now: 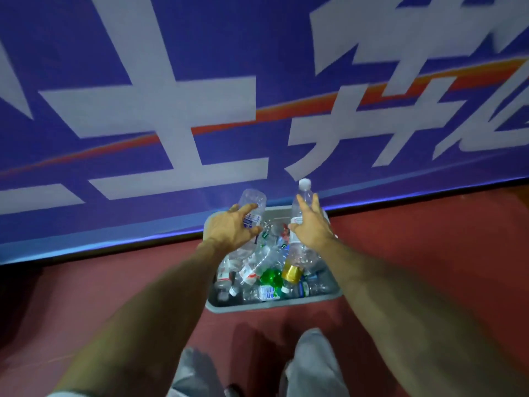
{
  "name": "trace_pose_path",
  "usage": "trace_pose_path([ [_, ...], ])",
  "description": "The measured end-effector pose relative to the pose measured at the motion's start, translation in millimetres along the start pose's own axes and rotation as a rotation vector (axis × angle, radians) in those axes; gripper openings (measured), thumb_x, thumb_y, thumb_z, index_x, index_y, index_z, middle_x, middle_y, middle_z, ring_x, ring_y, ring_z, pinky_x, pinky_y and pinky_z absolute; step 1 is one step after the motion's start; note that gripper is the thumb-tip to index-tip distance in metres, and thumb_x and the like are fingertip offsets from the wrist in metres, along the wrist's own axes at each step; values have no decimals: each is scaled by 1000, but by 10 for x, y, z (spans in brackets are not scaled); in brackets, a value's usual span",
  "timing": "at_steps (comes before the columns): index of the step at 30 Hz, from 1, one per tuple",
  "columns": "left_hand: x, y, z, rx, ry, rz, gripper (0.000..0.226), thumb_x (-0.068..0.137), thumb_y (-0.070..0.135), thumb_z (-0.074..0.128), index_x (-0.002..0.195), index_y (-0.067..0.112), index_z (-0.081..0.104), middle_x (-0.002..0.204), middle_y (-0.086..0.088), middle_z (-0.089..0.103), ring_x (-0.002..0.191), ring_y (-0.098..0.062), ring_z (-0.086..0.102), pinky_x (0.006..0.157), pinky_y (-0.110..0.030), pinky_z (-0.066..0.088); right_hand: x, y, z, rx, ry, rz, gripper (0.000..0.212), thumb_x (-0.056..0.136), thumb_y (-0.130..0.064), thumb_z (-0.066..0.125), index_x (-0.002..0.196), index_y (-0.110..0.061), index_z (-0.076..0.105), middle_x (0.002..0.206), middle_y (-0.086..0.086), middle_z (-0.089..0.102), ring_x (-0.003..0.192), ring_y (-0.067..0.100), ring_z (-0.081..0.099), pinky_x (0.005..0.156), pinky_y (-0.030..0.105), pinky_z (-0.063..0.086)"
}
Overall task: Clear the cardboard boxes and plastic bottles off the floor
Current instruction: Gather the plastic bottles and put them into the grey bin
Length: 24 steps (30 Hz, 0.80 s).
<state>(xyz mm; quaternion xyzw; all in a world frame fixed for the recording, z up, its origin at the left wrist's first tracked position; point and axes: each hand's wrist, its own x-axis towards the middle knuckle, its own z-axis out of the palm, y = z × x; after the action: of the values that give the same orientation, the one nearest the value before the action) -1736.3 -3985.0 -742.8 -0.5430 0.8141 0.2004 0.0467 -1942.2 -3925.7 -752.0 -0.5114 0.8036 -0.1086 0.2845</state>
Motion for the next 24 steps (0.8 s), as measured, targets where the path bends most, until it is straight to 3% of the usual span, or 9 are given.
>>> trace_pose_path([
  [3, 388, -236, 708, -21, -17, 6, 65, 94, 64, 51, 151, 46, 27, 159, -1, 35, 127, -29, 56, 101, -40, 45, 447, 376, 661, -25, -49, 2, 85, 97, -29, 64, 160, -33, 7, 166, 4, -19, 152, 33, 14, 117, 51, 31],
  [6, 769, -427, 1327, -25, -45, -5, 64, 96, 62, 50, 152, 47, 23, 164, -4, 25, 130, -31, 54, 104, -41, 44, 860, 653, 1231, -52, -98, -36, 85, 98, -29, 62, 160, -33, 5, 165, 3, -23, 152, 34, 17, 117, 51, 31],
  [9, 1087, -569, 1838, -80, -31, -9, 63, 94, 60, 53, 149, 48, 23, 162, -2, 29, 123, -31, 60, 101, -41, 47, 1196, 844, 1647, -127, -128, -59, 83, 100, -31, 58, 160, -33, 0, 163, 2, -27, 154, 33, 6, 118, 53, 27],
  [13, 1131, -685, 2201, -189, -129, -67, 74, 88, 67, 56, 149, 51, 16, 163, -3, 27, 124, -33, 58, 100, -44, 48, 1288, 919, 1777, -294, -170, -65, 85, 102, -49, 48, 159, -28, -10, 166, 11, -15, 153, 35, 7, 117, 53, 23],
  [15, 1000, -656, 2111, -177, -168, -91, 78, 85, 71, 57, 147, 55, 13, 162, -4, 29, 128, -33, 55, 104, -47, 45, 1184, 876, 1649, -314, -192, -60, 89, 100, -55, 46, 158, -27, -15, 167, 15, -5, 151, 37, 18, 114, 52, 29],
  [18, 770, -508, 1621, -127, -155, -138, 73, 84, 65, 61, 146, 52, 25, 158, -6, 34, 143, -29, 33, 111, -53, 30, 894, 692, 1195, -322, -211, -25, 93, 98, -55, 50, 158, -28, -17, 164, 18, 15, 142, 40, 36, 110, 51, 38],
  [24, 201, 80, 95, 53, -115, -40, 69, 88, 67, 52, 149, 47, 27, 162, -10, 20, 149, -29, 13, 109, -61, 26, 185, 18, -173, -384, -179, -11, 85, 95, -56, 53, 160, -31, 4, 162, 14, 16, 146, 35, 22, 112, 50, 33],
])
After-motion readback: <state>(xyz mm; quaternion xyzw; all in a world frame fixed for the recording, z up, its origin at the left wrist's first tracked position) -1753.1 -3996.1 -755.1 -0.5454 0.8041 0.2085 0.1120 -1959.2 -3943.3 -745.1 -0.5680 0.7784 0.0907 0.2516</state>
